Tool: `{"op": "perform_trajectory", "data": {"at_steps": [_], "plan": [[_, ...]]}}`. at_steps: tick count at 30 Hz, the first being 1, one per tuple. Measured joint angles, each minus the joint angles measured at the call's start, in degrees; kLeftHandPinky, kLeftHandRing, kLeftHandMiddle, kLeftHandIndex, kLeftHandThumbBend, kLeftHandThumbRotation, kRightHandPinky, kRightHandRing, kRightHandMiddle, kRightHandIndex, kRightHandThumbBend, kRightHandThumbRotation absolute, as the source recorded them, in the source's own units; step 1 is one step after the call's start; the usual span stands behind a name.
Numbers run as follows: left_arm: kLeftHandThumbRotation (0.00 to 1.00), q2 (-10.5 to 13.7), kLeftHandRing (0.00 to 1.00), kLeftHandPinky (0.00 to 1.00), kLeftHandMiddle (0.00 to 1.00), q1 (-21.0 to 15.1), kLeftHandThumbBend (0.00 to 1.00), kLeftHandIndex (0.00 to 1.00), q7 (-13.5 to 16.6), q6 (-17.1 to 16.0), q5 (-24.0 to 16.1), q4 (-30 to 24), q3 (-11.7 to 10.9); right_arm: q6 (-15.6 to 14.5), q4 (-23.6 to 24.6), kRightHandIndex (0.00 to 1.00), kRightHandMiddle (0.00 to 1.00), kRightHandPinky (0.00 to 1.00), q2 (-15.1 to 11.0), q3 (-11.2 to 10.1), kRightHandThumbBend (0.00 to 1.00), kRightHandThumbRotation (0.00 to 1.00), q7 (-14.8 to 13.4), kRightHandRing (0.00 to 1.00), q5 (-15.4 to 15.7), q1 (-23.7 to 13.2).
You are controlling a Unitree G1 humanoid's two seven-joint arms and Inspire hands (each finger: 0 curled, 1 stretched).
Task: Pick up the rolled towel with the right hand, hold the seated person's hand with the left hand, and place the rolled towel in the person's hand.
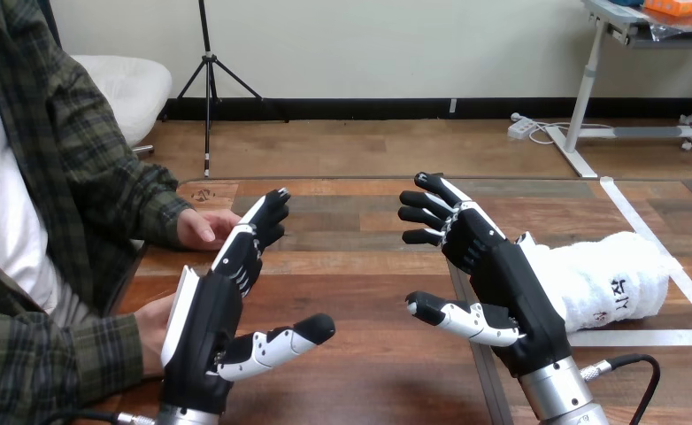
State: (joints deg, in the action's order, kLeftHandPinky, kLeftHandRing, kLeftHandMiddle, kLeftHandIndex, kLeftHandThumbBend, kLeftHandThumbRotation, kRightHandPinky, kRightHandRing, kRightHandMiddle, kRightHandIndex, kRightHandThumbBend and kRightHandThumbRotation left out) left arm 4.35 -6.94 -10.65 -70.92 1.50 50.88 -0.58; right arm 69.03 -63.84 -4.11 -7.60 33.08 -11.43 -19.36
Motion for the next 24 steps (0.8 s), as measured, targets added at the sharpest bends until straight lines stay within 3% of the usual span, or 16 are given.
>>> {"op": "perform_trajectory", "data": {"at_steps": [24], "plan": [[0.50,-0.3,0.93,0.91,0.93,0.3,1.00,0.90,0.6,0.4,-1.0,-0.9,-0.1,0.0,0.6,0.89,0.85,0.75,-0.4,0.0,1.00,0.45,-0.2,0.83,0.4,0.1]]}}
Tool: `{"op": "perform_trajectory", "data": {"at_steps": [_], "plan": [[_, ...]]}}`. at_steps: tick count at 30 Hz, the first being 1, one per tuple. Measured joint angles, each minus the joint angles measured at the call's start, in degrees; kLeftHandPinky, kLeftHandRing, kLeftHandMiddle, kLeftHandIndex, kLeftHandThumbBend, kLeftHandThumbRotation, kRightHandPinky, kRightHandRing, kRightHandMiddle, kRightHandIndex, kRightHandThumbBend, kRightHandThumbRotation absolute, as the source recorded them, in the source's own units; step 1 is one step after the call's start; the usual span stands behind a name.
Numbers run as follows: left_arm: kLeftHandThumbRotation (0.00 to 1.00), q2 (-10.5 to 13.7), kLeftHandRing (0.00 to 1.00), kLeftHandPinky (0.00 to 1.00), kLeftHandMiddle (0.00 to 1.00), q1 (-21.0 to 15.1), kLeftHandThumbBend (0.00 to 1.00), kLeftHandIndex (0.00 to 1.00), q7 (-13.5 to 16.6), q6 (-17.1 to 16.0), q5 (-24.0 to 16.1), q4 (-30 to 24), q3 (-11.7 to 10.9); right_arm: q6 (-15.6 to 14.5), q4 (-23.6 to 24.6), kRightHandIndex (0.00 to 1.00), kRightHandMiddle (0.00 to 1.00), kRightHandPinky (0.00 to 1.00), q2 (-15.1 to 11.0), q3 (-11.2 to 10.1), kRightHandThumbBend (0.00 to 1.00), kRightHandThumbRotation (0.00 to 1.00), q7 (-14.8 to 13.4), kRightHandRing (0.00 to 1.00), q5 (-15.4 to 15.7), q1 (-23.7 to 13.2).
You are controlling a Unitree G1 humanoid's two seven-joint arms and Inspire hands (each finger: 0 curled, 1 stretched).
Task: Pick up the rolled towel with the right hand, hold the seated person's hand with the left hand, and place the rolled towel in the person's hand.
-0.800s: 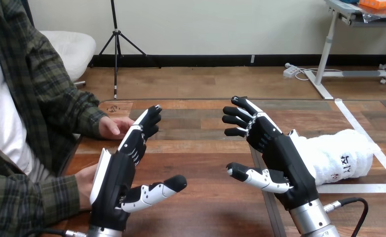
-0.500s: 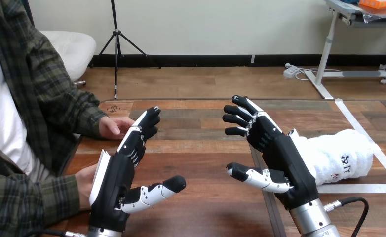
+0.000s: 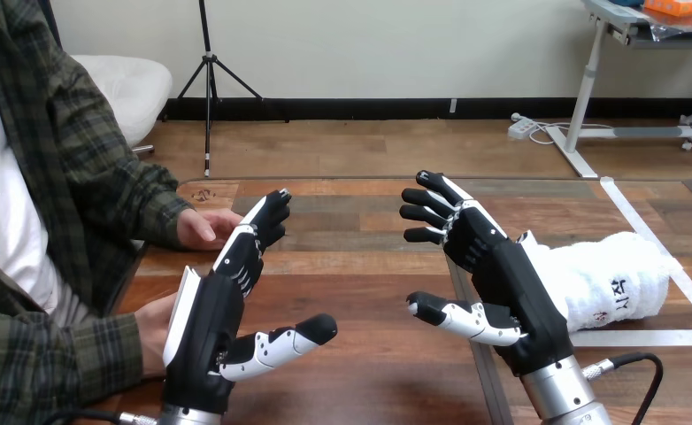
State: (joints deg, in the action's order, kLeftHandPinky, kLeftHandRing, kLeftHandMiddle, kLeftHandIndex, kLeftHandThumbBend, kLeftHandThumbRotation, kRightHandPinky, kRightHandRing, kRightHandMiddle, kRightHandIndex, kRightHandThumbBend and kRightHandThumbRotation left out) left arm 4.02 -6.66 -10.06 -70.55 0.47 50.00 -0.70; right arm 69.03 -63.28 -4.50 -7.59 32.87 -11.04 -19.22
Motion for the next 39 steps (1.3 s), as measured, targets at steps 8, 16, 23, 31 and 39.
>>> {"op": "perform_trajectory", "data": {"at_steps": [8,16,23,31,39], "plan": [[0.49,-0.5,0.93,0.92,0.94,0.0,1.00,0.90,0.6,0.0,-0.5,-0.5,0.0,0.0,0.1,0.89,0.85,0.75,-0.7,0.0,1.00,0.43,0.5,0.83,-0.2,0.0],[0.49,-0.8,0.94,0.92,0.94,0.0,1.00,0.91,1.0,0.0,-1.4,-0.5,0.1,0.0,0.5,0.89,0.86,0.76,-2.8,0.3,1.00,0.45,1.6,0.83,0.4,-0.1],[0.49,-1.0,0.94,0.93,0.94,0.0,1.00,0.91,1.6,0.0,-2.1,-0.5,0.1,-1.2,0.8,0.87,0.87,0.77,-6.7,1.0,1.00,0.47,5.1,0.85,0.9,-1.0],[0.49,-1.5,0.95,0.94,0.95,0.0,1.00,0.92,2.6,0.0,-3.0,-0.5,0.0,-2.5,0.9,0.86,0.86,0.78,-12.5,2.3,1.00,0.47,8.3,0.85,3.0,-3.5],[0.49,-2.2,0.95,0.95,0.96,0.0,1.00,0.92,4.2,0.1,-4.8,-0.5,0.0,-3.0,1.2,0.88,0.86,0.81,-17.2,2.9,1.00,0.49,8.9,0.86,5.8,-6.0]]}}
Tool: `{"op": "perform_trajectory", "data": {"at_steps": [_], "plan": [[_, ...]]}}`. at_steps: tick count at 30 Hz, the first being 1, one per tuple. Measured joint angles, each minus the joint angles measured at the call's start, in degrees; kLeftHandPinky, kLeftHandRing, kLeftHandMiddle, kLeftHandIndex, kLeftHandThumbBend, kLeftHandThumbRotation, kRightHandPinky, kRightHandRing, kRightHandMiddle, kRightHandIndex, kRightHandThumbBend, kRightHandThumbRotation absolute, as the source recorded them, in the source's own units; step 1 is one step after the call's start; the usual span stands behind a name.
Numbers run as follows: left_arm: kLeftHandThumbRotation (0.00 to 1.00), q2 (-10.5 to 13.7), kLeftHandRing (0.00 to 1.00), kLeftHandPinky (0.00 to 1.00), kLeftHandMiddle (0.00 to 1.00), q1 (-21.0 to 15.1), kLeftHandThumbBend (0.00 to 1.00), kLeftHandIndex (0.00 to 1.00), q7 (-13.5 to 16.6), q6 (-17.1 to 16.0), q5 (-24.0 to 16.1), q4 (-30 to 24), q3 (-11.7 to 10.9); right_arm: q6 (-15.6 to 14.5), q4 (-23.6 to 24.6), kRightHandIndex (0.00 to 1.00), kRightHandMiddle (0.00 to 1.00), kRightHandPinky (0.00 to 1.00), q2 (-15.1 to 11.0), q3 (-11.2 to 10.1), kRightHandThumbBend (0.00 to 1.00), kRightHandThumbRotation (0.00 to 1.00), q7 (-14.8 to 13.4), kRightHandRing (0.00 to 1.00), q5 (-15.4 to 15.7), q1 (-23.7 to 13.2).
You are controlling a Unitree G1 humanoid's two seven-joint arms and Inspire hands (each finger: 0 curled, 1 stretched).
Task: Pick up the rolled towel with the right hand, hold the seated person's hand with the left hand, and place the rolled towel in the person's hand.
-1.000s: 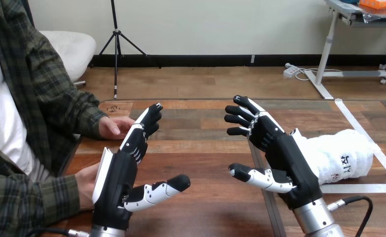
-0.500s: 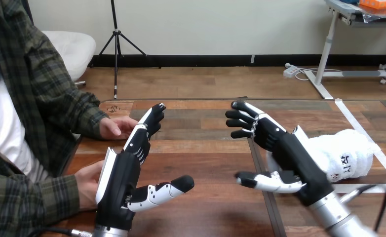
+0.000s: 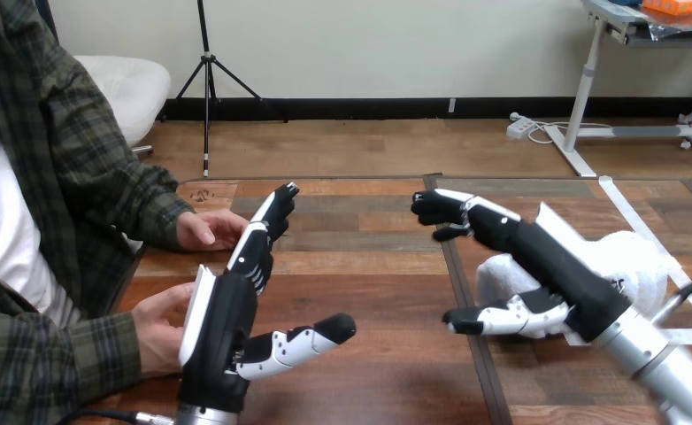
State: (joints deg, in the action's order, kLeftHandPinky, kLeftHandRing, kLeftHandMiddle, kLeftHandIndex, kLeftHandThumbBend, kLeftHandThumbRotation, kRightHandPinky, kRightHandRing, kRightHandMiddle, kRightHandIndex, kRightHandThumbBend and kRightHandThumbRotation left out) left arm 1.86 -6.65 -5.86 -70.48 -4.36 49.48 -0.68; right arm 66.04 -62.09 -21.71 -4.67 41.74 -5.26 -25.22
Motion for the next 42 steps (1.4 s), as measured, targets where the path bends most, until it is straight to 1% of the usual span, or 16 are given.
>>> {"op": "perform_trajectory", "data": {"at_steps": [8,13,18,22,27,35,38,42], "plan": [[0.49,-0.7,0.95,0.96,0.96,0.0,1.00,0.92,1.1,0.0,-1.1,0.0,0.1,0.0,0.0,0.90,0.88,0.84,-4.0,0.7,1.00,0.50,0.1,0.88,3.2,-2.4],[0.49,-1.0,0.95,0.96,0.96,0.0,1.00,0.92,1.4,0.0,-1.2,0.0,0.1,0.0,0.0,0.91,0.90,0.85,-6.4,1.6,1.00,0.50,0.2,0.90,5.1,-3.7],[0.49,-1.0,0.95,0.96,0.96,0.0,1.00,0.92,2.4,0.0,-2.3,0.0,0.1,0.0,-0.2,0.92,0.91,0.87,-8.8,2.4,1.00,0.51,-0.1,0.91,7.7,-4.9],[0.49,-1.0,0.95,0.95,0.95,0.0,1.00,0.92,3.0,0.0,-3.0,0.0,0.1,0.1,-0.4,0.93,0.91,0.87,-10.8,3.0,1.00,0.51,-1.3,0.92,10.6,-5.8],[0.48,-1.0,0.95,0.95,0.95,0.1,1.00,0.92,3.1,0.0,-3.0,0.0,0.2,0.1,-1.0,0.93,0.91,0.87,-13.3,3.9,1.00,0.51,-3.3,0.92,14.1,-7.0],[0.48,-1.0,0.94,0.95,0.95,0.1,1.00,0.92,3.3,0.0,-3.0,0.0,0.2,-0.3,-1.3,0.94,0.92,0.89,-17.1,5.0,1.00,0.49,-5.1,0.93,18.3,-8.7],[0.48,-1.0,0.94,0.94,0.95,0.2,1.00,0.91,3.4,0.0,-3.0,0.0,0.2,-1.1,-1.3,0.95,0.93,0.90,-18.4,5.5,1.00,0.49,-5.6,0.95,19.7,-9.5],[0.48,-1.0,0.94,0.94,0.95,0.3,1.00,0.91,3.4,0.0,-3.0,0.0,0.3,-2.7,-1.3,0.97,0.94,0.91,-20.6,6.7,1.00,0.48,-5.9,0.96,22.0,-10.7]]}}
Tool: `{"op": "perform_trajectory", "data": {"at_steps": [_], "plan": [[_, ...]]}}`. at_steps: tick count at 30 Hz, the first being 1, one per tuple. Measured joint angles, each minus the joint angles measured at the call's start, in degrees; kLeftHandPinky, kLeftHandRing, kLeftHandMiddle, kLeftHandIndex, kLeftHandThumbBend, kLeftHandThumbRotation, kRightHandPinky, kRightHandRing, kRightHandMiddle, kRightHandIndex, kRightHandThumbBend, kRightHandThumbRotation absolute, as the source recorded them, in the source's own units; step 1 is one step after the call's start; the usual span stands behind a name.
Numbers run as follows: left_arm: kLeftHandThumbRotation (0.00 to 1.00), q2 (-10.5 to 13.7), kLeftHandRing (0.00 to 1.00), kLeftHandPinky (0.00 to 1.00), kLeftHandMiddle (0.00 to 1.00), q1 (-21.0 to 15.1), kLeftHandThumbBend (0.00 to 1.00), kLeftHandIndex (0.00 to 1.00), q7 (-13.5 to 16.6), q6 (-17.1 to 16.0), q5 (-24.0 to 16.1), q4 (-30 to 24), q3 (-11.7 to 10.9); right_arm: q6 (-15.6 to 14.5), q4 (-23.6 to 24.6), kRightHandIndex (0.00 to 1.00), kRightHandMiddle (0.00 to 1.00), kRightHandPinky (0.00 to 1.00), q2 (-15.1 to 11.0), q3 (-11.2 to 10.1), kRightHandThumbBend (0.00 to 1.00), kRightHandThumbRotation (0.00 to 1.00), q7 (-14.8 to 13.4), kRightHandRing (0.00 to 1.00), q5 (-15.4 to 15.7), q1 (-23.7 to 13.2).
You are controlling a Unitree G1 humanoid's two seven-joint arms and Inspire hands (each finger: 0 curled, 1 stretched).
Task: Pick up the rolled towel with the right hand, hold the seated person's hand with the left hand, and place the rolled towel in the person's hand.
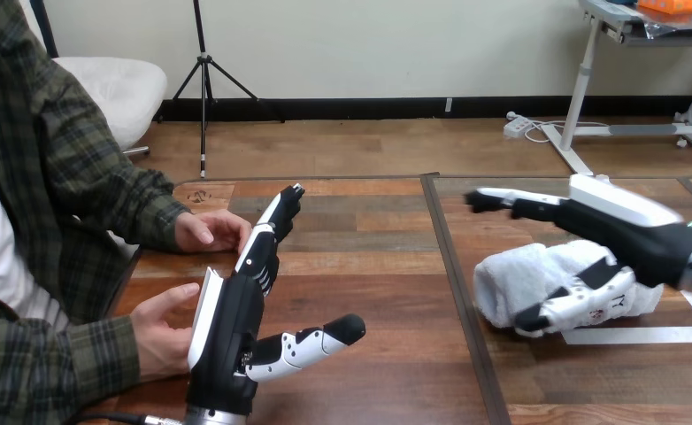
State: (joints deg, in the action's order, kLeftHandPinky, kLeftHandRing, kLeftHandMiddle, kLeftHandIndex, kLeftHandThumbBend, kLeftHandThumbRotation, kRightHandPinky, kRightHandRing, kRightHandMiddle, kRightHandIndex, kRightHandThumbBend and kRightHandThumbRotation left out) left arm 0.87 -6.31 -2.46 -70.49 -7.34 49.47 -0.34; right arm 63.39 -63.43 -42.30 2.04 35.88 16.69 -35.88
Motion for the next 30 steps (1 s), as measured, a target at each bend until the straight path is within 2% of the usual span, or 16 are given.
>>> {"op": "perform_trajectory", "data": {"at_steps": [15,30], "plan": [[0.48,0.0,0.94,0.93,0.94,0.8,1.00,0.91,0.2,0.0,-0.2,-0.1,0.1,-3.4,-0.6,1.00,0.97,0.95,-6.6,5.2,1.00,0.45,-0.9,1.00,8.3,-4.9],[0.48,0.0,0.94,0.93,0.94,2.0,1.00,0.91,0.6,-0.1,-0.3,-1.2,0.3,-7.2,-2.7,1.00,0.97,0.99,-9.3,11.5,1.00,0.51,-7.6,1.00,18.5,-10.7]]}}
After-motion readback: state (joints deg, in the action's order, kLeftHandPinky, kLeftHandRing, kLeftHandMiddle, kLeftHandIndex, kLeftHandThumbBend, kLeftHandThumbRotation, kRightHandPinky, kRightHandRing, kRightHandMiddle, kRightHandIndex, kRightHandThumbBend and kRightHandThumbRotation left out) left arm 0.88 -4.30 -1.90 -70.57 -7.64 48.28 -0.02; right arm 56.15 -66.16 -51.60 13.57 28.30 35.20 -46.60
